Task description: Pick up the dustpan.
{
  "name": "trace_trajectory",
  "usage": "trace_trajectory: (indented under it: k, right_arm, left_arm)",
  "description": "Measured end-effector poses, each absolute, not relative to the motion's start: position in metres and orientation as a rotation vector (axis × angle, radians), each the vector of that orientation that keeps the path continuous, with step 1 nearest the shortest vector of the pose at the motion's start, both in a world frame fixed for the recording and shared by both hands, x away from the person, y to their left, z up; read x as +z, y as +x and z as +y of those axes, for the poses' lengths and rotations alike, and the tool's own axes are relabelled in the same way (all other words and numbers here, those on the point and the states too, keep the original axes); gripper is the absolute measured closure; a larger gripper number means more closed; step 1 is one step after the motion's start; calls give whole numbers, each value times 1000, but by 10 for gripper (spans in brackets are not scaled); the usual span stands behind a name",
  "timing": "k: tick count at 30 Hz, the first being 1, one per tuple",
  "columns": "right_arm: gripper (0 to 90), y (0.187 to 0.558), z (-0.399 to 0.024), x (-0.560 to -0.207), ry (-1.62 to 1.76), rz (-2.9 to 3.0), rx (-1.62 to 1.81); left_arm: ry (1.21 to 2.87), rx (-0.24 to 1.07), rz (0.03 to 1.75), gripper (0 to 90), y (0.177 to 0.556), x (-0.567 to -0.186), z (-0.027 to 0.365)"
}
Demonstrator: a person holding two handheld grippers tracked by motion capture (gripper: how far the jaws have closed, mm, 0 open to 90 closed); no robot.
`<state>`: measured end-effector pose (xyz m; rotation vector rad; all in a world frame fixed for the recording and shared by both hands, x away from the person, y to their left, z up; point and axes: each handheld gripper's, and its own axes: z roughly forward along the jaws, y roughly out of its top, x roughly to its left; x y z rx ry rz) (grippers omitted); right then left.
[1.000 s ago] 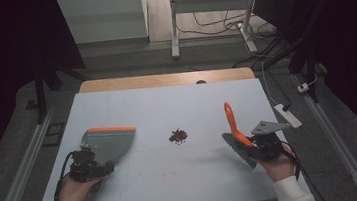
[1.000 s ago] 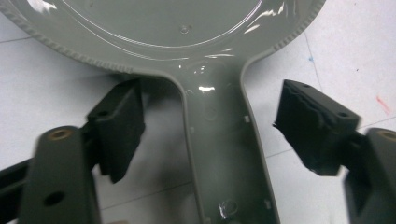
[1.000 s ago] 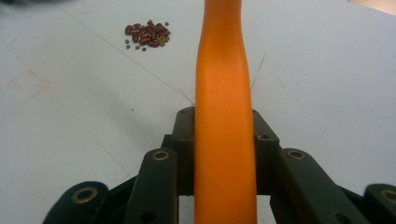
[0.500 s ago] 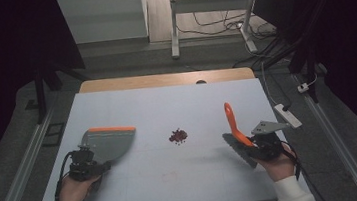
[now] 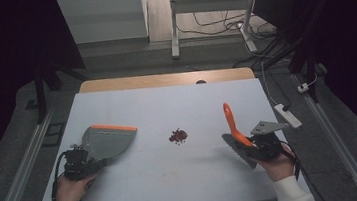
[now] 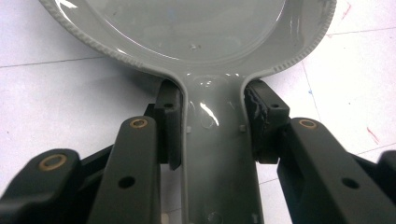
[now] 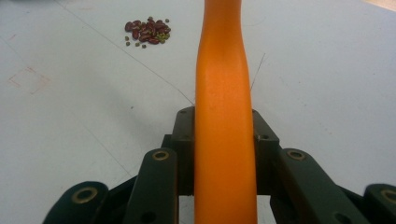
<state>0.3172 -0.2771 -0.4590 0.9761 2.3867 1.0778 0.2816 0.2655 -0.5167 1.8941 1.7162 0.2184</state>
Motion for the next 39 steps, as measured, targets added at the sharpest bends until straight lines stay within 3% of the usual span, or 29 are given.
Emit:
trace_trajectory:
  k: [11,20,32,39]
  right_arm:
    - [702,317,-278,-458,975,2377,1083]
    - [702,316,-277,-457,970,2372,1080]
    - [702,319,-274,-453,988,2348,1076]
    - [702,321,-273,-448,1002,2318,1122]
  left_arm:
    - [1817,253,1612,626,277,-507,277]
    - [1831,254,1540,626,281,-507,282]
    - [1871,255,1426,626,317,-501,288]
    - [1901,261,1372,625,311,-498,282]
